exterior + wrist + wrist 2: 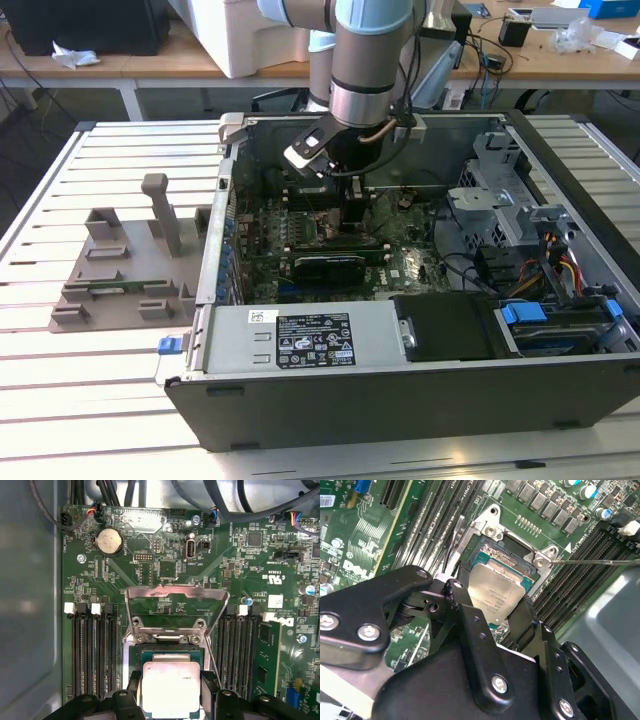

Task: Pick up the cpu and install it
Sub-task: 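Place the cpu into insertion slot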

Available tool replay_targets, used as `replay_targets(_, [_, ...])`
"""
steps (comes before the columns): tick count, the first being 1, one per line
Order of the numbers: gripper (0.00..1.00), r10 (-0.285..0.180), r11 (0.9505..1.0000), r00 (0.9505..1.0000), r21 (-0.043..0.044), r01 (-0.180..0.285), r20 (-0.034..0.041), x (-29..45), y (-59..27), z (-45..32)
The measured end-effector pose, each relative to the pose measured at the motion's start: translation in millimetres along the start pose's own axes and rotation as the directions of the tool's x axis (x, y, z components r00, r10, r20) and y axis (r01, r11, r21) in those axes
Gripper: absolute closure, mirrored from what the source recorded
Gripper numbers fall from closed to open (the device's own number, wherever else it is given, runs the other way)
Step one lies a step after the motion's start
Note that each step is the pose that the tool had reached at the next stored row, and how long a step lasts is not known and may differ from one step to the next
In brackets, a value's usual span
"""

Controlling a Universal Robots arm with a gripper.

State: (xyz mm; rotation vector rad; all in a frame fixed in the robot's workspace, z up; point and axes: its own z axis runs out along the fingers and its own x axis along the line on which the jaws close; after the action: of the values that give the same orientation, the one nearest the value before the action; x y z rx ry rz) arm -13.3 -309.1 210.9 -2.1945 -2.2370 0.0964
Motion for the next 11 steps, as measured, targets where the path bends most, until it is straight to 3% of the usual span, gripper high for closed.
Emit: replay_targets(11, [0.45,0.017,0.9998,0.9998,0.0007,-0.017,-0.0007,0.4,-1.7,9.0])
